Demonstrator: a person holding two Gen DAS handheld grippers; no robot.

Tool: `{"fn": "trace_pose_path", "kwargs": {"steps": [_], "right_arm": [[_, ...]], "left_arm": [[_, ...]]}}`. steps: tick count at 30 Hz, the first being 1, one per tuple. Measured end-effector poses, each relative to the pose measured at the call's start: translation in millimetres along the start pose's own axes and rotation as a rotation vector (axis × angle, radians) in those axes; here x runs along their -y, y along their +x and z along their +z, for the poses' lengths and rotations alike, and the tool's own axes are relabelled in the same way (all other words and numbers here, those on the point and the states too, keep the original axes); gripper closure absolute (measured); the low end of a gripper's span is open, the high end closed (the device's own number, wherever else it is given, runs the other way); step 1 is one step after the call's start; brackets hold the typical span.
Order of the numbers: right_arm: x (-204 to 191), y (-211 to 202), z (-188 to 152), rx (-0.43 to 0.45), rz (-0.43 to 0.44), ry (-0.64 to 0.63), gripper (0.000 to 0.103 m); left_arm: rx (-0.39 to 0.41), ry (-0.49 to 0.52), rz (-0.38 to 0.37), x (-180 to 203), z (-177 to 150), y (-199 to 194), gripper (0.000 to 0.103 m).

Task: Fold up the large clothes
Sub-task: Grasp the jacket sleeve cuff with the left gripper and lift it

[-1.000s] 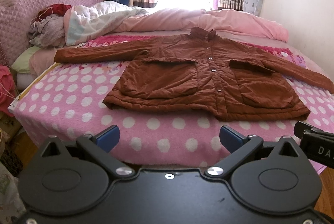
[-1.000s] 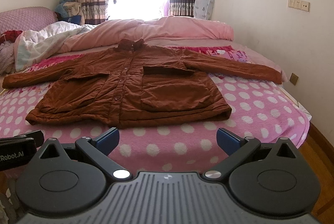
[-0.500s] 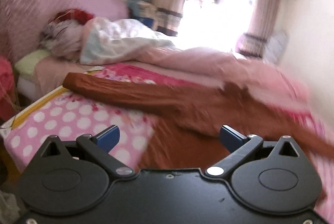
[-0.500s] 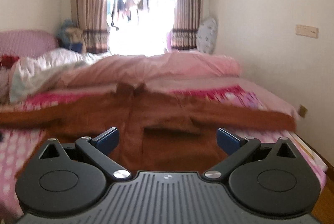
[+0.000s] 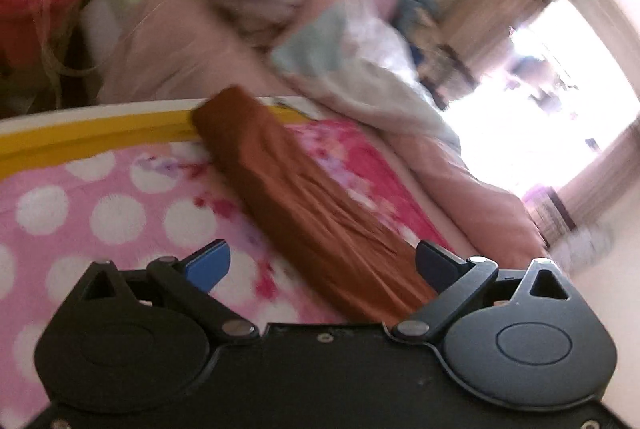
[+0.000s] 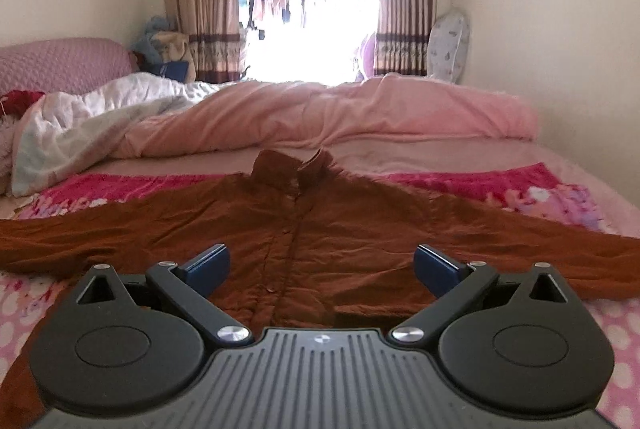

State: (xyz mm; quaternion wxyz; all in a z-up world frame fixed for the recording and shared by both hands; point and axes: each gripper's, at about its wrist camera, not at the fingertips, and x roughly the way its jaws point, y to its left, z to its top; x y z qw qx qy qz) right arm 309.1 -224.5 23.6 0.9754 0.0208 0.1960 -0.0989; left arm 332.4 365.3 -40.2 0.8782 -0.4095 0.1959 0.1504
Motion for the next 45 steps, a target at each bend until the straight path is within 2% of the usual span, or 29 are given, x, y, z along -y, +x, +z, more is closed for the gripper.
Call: {"fn": "trace_pose_path", "kwargs": {"steps": [1, 3, 11, 13, 15, 21, 27, 28, 29, 30, 33, 38, 45], "right_arm": [[-2.6, 9.5, -0.7, -0.013, -0.003, 0.003, 0.000], [-6.0, 25.5, -2.8, -0.038, -0.008, 0.004, 0.000], [-15.1, 65.8, -11.8, -0.110, -0.030, -0.014, 0.000], [-17.4, 72.3, -11.9, -0.122, -0.030, -0.025, 0.000], [-18.5, 76.5, -12.9, -0.132, -0.034, -0.036, 0.000], [-18.4, 84.6, -15.0, -0.148, -0.037, -0.041, 0.000], [-12.1, 88.7, -16.7, -0.162, -0.042, -0.024, 0.000], [-11.3, 88.8, -17.0, -0.164, -0.042, -0.024, 0.000], [-10.3, 88.7, -17.5, -0.168, -0.043, -0.025, 0.000], [-9.4, 88.0, -17.9, -0.171, -0.046, -0.026, 0.000], [-6.8, 84.4, -18.5, -0.170, -0.039, -0.022, 0.000], [-3.4, 73.3, -16.3, -0.152, -0.033, -0.019, 0.000], [5.7, 51.3, -10.2, -0.121, -0.026, -0.002, 0.000]], "left_arm": [[0.015, -0.031, 0.010, -8.5, 6.1, 14.5, 0.013], [0.027, -0.064, 0.036, -18.6, 15.3, 32.7, 0.029], [0.057, -0.174, 0.053, -53.4, 48.6, 86.7, 0.031], [0.043, -0.211, 0.054, -60.1, 52.5, 94.6, 0.038], [0.034, -0.238, 0.058, -65.3, 56.1, 101.1, 0.051], [0.054, -0.276, 0.053, -74.8, 65.9, 113.9, 0.053], [0.071, -0.228, 0.085, -68.9, 74.7, 124.0, 0.054], [0.070, -0.222, 0.096, -67.1, 76.6, 127.2, 0.061], [0.066, -0.214, 0.102, -64.4, 76.9, 126.6, 0.074], [0.066, -0.205, 0.100, -61.6, 77.6, 126.0, 0.080], [0.092, -0.163, 0.040, -45.5, 76.6, 113.0, 0.089], [0.112, -0.042, -0.098, 9.5, 66.8, 80.5, 0.090], [0.036, 0.124, -0.391, 127.6, 17.3, 49.4, 0.090]]}}
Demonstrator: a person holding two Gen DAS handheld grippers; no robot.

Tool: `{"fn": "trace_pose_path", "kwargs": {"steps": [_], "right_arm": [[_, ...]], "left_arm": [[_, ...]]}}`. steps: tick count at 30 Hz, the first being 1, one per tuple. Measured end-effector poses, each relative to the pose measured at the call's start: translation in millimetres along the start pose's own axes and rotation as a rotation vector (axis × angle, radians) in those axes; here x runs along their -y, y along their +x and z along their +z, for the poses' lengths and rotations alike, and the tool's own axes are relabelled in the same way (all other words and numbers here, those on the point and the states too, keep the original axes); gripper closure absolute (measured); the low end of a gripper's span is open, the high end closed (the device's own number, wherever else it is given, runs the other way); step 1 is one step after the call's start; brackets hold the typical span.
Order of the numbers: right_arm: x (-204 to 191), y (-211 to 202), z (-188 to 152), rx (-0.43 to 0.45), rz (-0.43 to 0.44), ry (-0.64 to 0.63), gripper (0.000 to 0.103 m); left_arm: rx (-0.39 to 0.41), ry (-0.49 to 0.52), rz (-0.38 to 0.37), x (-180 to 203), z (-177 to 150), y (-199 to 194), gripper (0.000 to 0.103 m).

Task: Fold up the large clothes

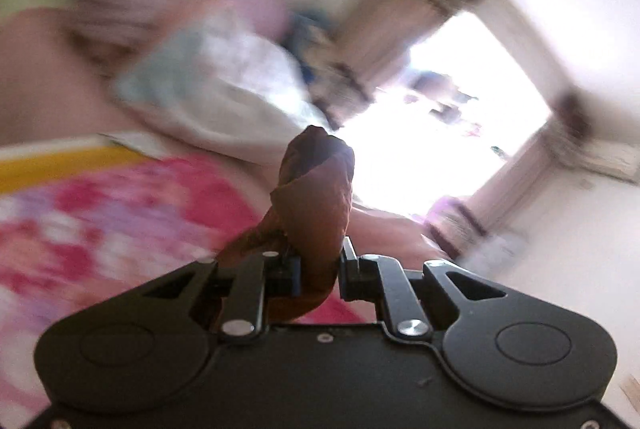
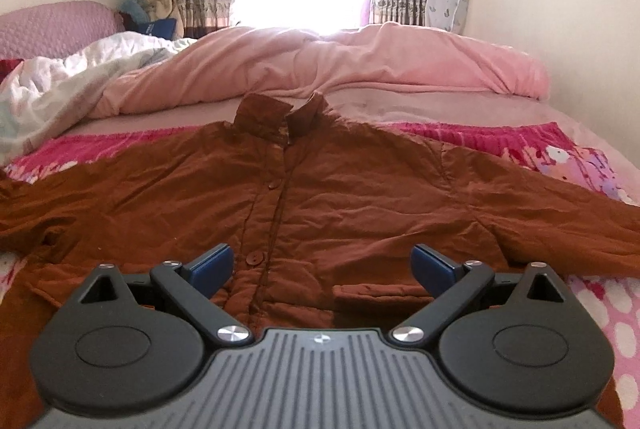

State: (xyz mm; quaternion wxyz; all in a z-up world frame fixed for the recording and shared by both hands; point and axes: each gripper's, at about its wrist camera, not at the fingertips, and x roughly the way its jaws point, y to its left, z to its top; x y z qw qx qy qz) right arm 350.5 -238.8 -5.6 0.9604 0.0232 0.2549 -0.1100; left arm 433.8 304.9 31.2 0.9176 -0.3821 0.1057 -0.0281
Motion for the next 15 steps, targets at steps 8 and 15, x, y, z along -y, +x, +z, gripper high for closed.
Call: {"fn": "trace_pose_path", "kwargs": {"steps": [8, 15], "right_arm": [[27.3, -22.2, 1.5, 0.037, -0.016, 0.043, 0.000], [47.7, -23.7, -3.4, 0.035, -0.030, 0.051, 0.000]], "left_arm": [[-0.226, 0.127, -0.271, 132.2, -102.6, 60.7, 0.090], [-0.462, 0.118, -0.349, 178.2, -222.8, 124.0, 0.075]]}}
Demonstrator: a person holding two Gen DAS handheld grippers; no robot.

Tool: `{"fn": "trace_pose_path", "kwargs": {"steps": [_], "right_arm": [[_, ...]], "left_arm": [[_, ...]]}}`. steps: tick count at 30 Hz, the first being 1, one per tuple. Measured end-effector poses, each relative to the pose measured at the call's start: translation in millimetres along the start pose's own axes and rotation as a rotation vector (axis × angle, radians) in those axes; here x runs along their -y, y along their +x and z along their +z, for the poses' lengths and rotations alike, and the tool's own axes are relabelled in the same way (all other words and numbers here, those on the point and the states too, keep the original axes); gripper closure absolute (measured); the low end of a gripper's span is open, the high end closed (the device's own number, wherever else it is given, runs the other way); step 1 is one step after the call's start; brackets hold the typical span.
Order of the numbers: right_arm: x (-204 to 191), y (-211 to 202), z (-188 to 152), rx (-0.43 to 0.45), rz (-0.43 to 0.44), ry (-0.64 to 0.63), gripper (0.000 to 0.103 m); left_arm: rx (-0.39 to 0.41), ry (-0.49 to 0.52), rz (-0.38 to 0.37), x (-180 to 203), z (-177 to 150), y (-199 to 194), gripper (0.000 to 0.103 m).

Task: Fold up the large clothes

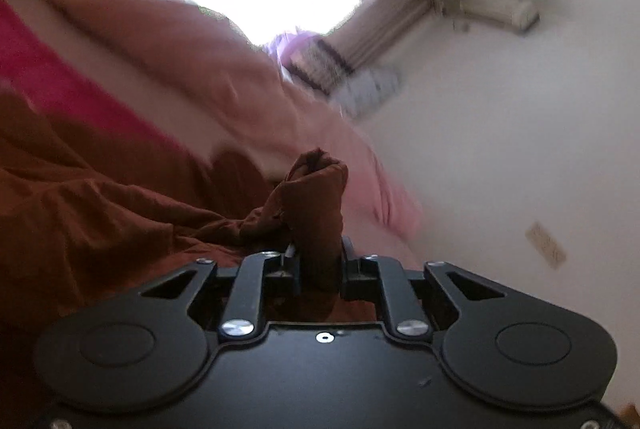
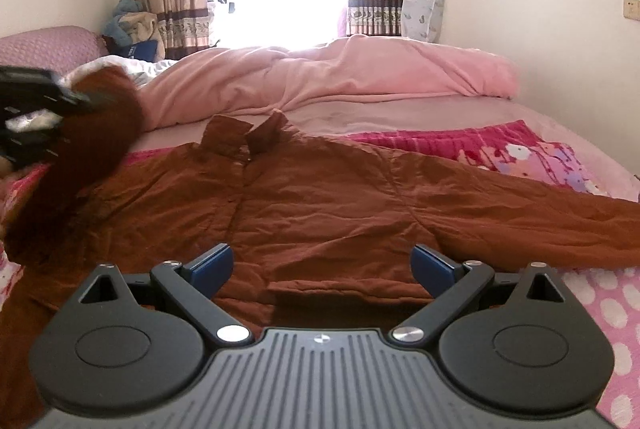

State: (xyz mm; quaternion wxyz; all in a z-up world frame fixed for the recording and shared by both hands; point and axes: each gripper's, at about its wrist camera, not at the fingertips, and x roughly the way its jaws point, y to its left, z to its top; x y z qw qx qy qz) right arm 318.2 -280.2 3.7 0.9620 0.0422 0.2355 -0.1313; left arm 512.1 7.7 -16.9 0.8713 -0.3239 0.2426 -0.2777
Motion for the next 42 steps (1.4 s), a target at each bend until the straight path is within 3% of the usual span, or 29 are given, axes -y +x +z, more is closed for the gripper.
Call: {"fn": "trace_pose_path", "kwargs": {"steps": [1, 2, 5, 8, 12, 15, 17, 20, 21, 22, 24, 27, 30, 36, 38, 39, 42], "right_arm": [[2.1, 0.6, -0.9, -0.003, -0.001, 0.002, 0.000], [5.1, 1.8, -1.6, -0.009, 0.001, 0.006, 0.000], [15.8, 8.5, -1.3, -0.033, 0.036, 0.060, 0.000], [25.6, 20.1, 0.7, -0.052, 0.120, 0.144, 0.000], [23.7, 54.1, 5.8, -0.100, 0.270, 0.246, 0.000], [13.7, 95.0, 2.5, -0.190, 0.347, 0.322, 0.002], [8.4, 121.7, -2.8, -0.256, 0.371, 0.403, 0.016], [-0.2, 145.4, -7.3, -0.297, 0.380, 0.478, 0.035], [-2.2, 149.8, -8.0, -0.303, 0.407, 0.493, 0.068], [-4.2, 150.8, -6.5, -0.310, 0.428, 0.507, 0.085], [-7.1, 140.4, 3.3, -0.266, 0.432, 0.499, 0.092], [-7.4, 119.5, 21.1, -0.164, 0.429, 0.438, 0.093], [-3.1, 116.3, 26.8, -0.112, 0.369, 0.407, 0.093], [19.8, 163.4, -6.8, -0.246, 0.272, 0.443, 0.090], [26.7, 169.6, -18.8, -0.242, 0.288, 0.484, 0.090], [27.5, 168.2, -20.1, -0.232, 0.299, 0.492, 0.087], [31.1, 150.7, -11.5, -0.201, 0.268, 0.475, 0.067]], "left_arm": [[-0.039, 0.000, 0.033, 2.0, -12.6, 16.7, 0.062], [-0.084, -0.003, 0.039, -0.4, -18.6, 27.9, 0.041], [-0.166, -0.040, -0.029, -4.9, -20.2, 32.1, 0.039], [-0.067, 0.085, -0.002, -1.6, 8.2, -4.4, 0.036], [0.046, 0.266, 0.198, -16.6, 32.1, -63.1, 0.031], [0.062, 0.280, 0.338, -43.6, 36.2, -86.6, 0.031], [0.064, 0.242, 0.387, -62.6, 35.1, -95.3, 0.031], [0.051, 0.192, 0.396, -80.0, 32.7, -101.4, 0.031], [0.048, 0.189, 0.398, -80.3, 21.8, -113.2, 0.031], [0.045, 0.188, 0.392, -81.1, 18.6, -112.8, 0.031], [0.043, 0.181, 0.364, -78.8, 17.2, -125.2, 0.031], [0.029, 0.192, 0.348, -78.1, 16.1, -116.0, 0.031], [-0.009, 0.178, 0.354, -81.0, 6.9, -102.8, 0.031], [-0.074, 0.175, 0.381, -99.1, -13.0, -84.0, 0.030], [-0.078, 0.184, 0.380, -98.8, -14.6, -84.3, 0.030], [-0.080, 0.191, 0.378, -95.5, -12.4, -86.8, 0.030], [-0.059, 0.207, 0.363, -82.5, -1.3, -99.3, 0.030]]}}
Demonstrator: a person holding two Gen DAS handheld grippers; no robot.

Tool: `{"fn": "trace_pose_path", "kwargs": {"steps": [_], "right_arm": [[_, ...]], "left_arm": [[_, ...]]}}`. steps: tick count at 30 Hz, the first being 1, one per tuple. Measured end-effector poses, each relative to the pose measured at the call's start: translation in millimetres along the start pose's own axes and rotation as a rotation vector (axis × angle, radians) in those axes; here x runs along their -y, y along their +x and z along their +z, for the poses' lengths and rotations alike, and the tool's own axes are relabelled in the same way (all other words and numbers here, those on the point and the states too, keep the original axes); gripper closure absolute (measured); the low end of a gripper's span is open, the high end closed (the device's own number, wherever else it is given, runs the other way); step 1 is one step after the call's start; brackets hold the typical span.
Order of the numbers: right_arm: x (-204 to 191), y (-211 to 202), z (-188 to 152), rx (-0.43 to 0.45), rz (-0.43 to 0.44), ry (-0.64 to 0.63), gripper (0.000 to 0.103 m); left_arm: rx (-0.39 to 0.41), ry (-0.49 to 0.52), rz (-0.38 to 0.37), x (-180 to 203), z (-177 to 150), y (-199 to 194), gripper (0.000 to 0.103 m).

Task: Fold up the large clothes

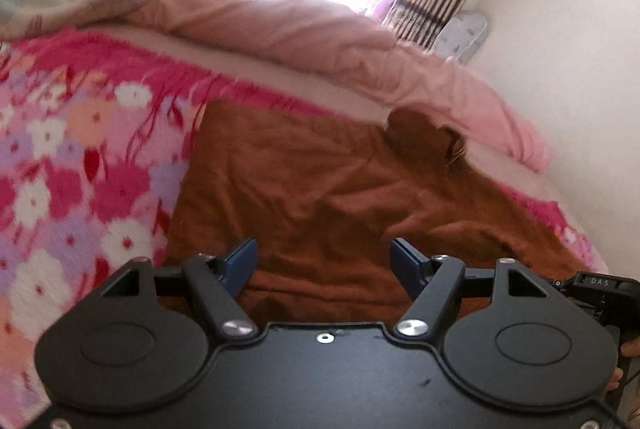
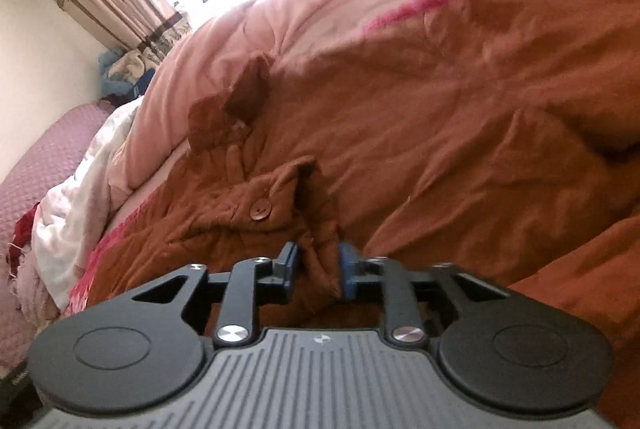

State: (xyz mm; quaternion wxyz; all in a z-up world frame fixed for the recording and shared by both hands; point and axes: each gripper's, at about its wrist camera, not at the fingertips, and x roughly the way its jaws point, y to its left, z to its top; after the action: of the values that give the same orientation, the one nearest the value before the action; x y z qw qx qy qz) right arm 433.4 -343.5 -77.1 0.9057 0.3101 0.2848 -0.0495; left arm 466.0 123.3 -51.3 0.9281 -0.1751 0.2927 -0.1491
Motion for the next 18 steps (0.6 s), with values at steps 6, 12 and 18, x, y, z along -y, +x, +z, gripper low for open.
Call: {"fn": "trace_pose_path", "kwargs": {"steps": [6, 12, 18], "right_arm": [[-48.5, -40.4, -0.4, 0.158, 0.063, -0.211, 0.066], [-70.2, -8.1, -12.6, 0.062, 0.025, -0.335, 0.067], [-36.1, 12.0, -14.5, 0.017, -0.033, -0.253, 0.071]], "left_arm": [[0.050, 0.045, 0.067, 4.7, 20.8, -7.3, 0.029], [-0.037, 0.049, 0.113, -0.6, 3.4, 24.8, 0.029], [-0.048, 0.086, 0.130, -0.4, -6.2, 37.3, 0.028]]}}
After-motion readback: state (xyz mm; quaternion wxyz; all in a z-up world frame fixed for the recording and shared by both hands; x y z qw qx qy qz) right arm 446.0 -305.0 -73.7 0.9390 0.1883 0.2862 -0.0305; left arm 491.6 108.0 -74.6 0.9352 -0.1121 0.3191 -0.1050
